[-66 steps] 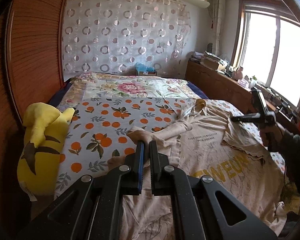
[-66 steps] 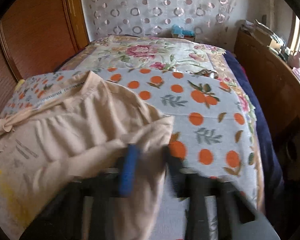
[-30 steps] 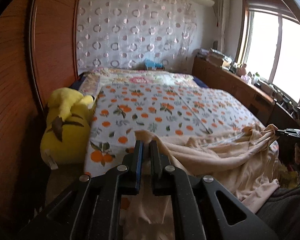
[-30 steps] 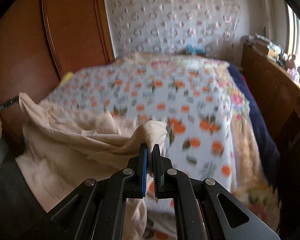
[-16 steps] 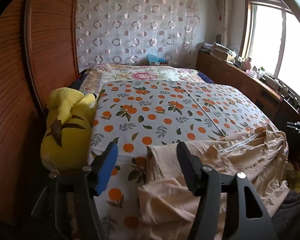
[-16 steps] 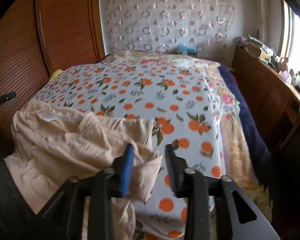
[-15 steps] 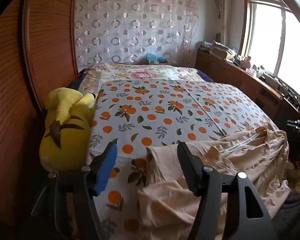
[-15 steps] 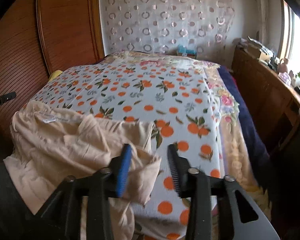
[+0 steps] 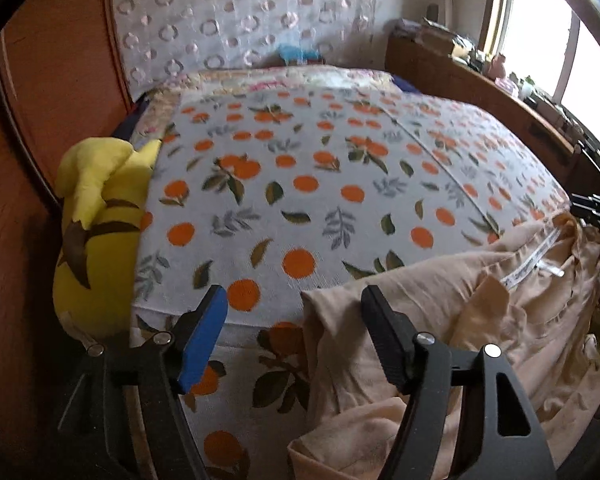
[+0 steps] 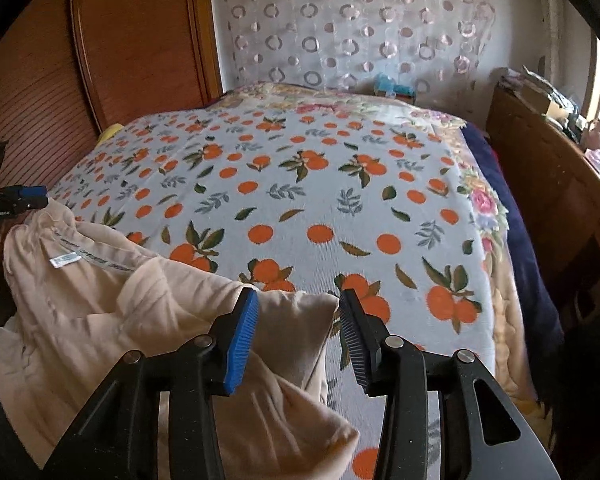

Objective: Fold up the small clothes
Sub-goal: 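Open and re-close both tools on the beige T-shirt edges, then lift the T-shirt high with both tools and shake it out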

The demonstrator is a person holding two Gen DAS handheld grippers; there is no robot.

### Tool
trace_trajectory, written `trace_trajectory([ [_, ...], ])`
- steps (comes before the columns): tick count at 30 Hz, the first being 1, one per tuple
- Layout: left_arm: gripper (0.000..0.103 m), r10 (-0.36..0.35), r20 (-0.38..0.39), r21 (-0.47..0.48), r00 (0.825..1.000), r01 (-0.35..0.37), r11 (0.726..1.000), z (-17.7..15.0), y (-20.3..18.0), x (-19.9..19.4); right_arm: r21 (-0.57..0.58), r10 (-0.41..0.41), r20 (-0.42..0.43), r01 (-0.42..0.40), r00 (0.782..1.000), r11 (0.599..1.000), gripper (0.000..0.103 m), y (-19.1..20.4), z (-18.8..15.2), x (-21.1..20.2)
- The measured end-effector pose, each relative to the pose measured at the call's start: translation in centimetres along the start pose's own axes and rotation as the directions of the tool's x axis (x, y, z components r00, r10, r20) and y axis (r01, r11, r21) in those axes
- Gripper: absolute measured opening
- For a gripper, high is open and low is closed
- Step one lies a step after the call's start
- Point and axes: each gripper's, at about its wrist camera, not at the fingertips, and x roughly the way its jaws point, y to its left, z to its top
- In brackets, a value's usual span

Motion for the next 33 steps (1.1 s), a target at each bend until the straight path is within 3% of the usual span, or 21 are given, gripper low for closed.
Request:
trace_trajectory([
  [3, 0.07, -0.007, -0.02, 0.006, 1.0, 0.007, 1.0, -0.2, -0.2, 0.4, -0.001, -0.009, -0.022, 0.009, 1.0, 1.0, 0.045, -0.4, -0.1, 0.5],
  [8, 0.07, -0.013, -0.033, 0.009, 0.999, 0.014, 1.0, -0.5, -0.5, 0.8, 0.021, -0.015, -0.059, 0.016, 0.998, 1.0, 0.059, -1.1, 0.1, 1.8],
  [11, 0.07, -0.025, -0.034, 0.011, 0.999, 0.026, 1.0, -0.6, -0.7, 0.7, 0.035, -0.001, -0.069, 0.003, 0.998, 0.999, 0.06, -1.2, 0.0, 2.5],
  [16, 0.049, -0.065, -0.036, 0.021, 0.997, 0.066, 0.998, -0.6, -1.3, 0.3, 0.019, 0.023, -0.075, -0.022, 0.997, 1.0, 0.06, -0.8, 0.2, 2.7],
  [18, 0.029, -0.079, -0.039, 0.032, 0.996, 0.08, 0.996, -0.6, -1.6, 0.3, 0.009, 0.03, -0.079, -0.029, 0.996, 1.0, 0.06, -0.7, 0.3, 2.7],
  [19, 0.025, -0.083, -0.041, 0.035, 0.996, 0.085, 0.996, -0.6, -1.8, 0.2, 0.005, 0.035, -0.081, -0.035, 0.996, 0.999, 0.06, -0.6, 0.2, 2.8],
  [21, 0.013, -0.077, -0.038, 0.043, 0.996, 0.079, 0.996, -0.6, -2.3, -0.2, -0.007, 0.051, -0.081, -0.052, 0.995, 0.999, 0.052, -0.4, 0.2, 2.7],
  [26, 0.008, -0.089, 0.018, 0.081, 0.996, 0.087, 0.993, -0.3, -3.5, -2.4, -0.024, 0.094, -0.086, -0.097, 0.992, 0.995, 0.011, 0.0, 0.0, 2.4],
  [29, 0.008, -0.109, 0.104, 0.072, 0.989, 0.102, 0.992, 0.1, -4.0, -5.3, -0.019, 0.106, -0.058, -0.108, 0.993, 0.994, 0.009, 0.2, 0.0, 1.3],
  [33, 0.007, -0.151, 0.242, 0.071, 0.959, 0.138, 0.988, 1.6, -4.3, -10.7, -0.003, 0.132, 0.051, -0.132, 0.99, 0.991, 0.008, 0.8, 1.3, -3.0],
])
